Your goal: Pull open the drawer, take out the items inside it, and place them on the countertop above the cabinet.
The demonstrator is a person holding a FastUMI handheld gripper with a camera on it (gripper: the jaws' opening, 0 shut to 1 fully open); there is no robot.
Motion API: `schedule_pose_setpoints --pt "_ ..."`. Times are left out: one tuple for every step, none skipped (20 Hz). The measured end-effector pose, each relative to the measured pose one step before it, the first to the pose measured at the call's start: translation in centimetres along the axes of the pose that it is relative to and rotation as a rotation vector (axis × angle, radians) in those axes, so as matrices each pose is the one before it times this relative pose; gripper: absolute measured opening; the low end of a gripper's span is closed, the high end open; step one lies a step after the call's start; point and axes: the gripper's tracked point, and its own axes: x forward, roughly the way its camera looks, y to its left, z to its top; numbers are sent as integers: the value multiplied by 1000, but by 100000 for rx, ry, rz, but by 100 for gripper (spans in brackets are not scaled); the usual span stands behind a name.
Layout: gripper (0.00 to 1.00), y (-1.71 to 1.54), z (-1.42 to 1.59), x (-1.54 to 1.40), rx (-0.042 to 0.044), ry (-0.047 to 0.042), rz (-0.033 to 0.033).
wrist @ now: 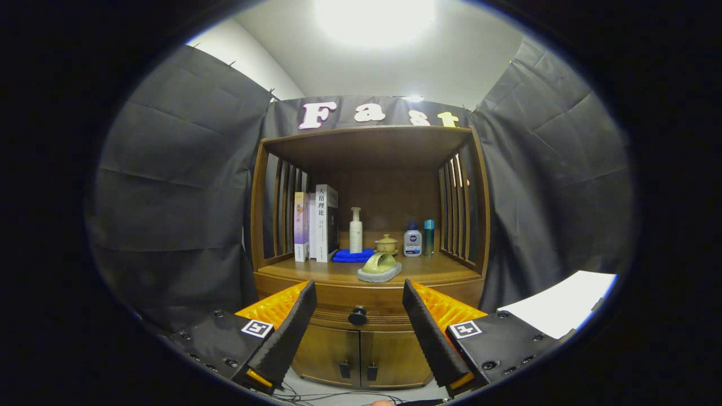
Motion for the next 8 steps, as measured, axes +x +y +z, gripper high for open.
schedule_pose_setpoints --pt "97 -24 21 119 149 145 -119" --pt "97 84 15 -14 299 -20 298" --pt "97 19 30 38 126 -95 8" --pt "97 -128 68 16 -21 -297 -208" --pt "97 -8 -7 -53 -101 115 9" --pt "97 -30 -104 -33 130 285 -24" --pt "98 -31 -113 65 334 370 14" --pt "98 11 -52 -77 511 239 71"
